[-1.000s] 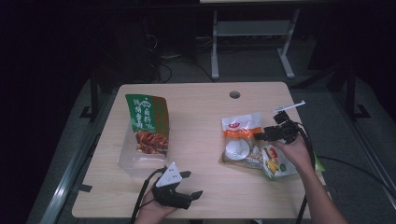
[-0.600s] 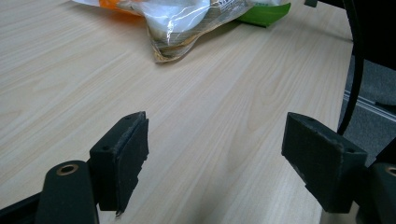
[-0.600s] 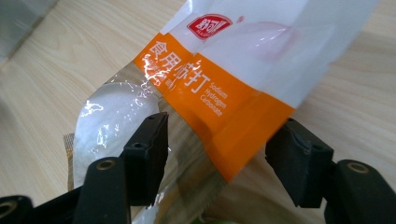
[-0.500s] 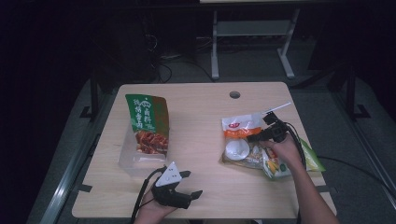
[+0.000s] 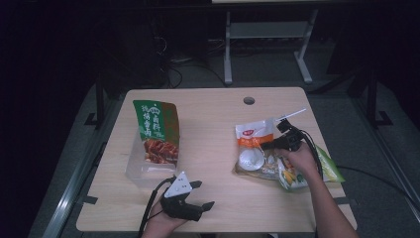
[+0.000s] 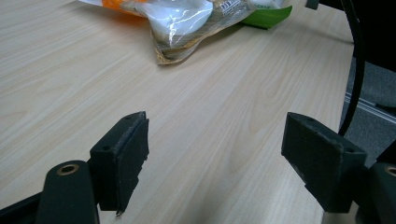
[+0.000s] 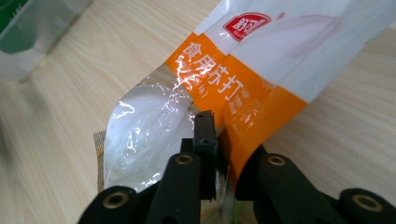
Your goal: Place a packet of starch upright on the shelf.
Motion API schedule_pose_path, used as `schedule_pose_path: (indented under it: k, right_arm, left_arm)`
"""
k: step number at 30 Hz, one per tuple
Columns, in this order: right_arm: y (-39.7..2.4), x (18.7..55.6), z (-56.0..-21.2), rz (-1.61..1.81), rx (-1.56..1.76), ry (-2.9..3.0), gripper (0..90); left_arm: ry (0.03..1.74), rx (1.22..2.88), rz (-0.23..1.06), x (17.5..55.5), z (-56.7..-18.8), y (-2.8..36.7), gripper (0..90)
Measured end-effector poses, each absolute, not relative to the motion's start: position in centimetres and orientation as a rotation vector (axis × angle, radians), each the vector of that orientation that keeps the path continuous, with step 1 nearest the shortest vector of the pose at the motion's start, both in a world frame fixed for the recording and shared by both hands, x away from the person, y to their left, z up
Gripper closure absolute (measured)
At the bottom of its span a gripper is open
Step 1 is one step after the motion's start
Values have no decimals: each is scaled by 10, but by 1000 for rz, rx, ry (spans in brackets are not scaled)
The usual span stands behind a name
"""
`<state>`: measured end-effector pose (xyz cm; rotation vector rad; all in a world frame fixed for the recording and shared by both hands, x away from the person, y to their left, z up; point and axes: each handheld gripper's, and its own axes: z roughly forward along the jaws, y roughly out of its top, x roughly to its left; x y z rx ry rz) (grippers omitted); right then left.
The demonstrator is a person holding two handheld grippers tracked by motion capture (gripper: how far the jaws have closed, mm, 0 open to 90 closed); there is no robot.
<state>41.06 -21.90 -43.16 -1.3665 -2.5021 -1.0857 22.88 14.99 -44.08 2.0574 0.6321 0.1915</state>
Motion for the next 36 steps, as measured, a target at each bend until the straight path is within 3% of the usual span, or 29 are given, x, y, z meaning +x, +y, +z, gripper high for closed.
schedule_pose_path:
  k: [7, 36]
  right_arm:
    - [-222, 406, -425, -1128, -1341, -2494, 888]
    - [-198, 361, -377, -1369, -1104, -2614, 897]
  left_arm:
    - [634, 2053, 186, 229, -440, 151, 230]
    - [609, 2051, 142, 238, -433, 133, 246]
